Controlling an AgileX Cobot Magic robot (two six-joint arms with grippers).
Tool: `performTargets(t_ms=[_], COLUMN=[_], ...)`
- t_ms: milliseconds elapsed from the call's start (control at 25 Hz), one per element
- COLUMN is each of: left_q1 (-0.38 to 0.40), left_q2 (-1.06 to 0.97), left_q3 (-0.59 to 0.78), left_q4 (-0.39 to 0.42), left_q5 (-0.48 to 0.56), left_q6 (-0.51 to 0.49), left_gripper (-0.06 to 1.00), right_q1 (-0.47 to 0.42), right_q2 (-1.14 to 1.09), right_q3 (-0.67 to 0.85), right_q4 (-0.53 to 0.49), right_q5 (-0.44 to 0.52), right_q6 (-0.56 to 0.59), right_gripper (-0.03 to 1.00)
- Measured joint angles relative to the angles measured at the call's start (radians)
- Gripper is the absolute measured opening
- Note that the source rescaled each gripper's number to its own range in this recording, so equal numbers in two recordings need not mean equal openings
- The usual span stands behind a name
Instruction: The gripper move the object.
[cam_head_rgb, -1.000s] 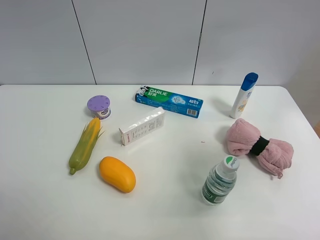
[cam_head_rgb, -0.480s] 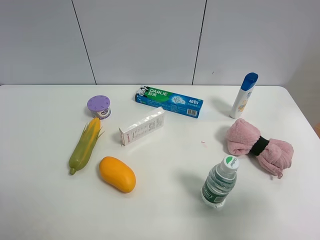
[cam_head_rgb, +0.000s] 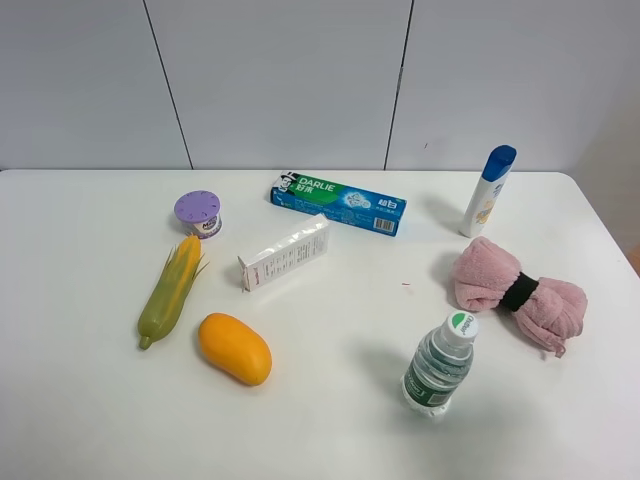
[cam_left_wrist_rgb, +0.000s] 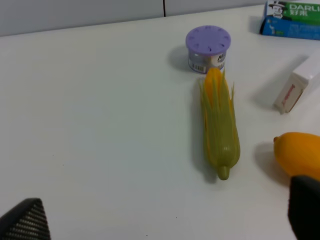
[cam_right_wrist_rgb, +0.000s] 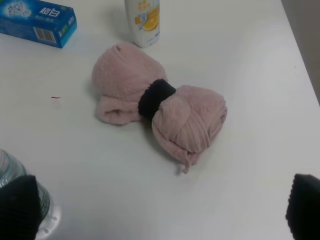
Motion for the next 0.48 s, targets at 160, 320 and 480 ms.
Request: performTargets(t_ms=[160,320,480], left_q1=[0.0,0.0,0.0], left_q2=[0.0,0.0,0.0], left_q3=[0.0,0.0,0.0], left_q4=[0.0,0.0,0.0], left_q5=[0.0,0.0,0.0], left_q6=[0.0,0.0,0.0], left_gripper=[1.0,1.0,1.0], right_q1=[0.0,0.0,0.0], right_q2=[-0.004,-0.026,-0.067], right_q3=[0.005,0.01,0.01], right_q4=[0.001,0.005,0.006], right_q5=[0.017,0.016,0.015], right_q6=[0.0,0.001,0.006], right_gripper=[1.0,1.0,1.0])
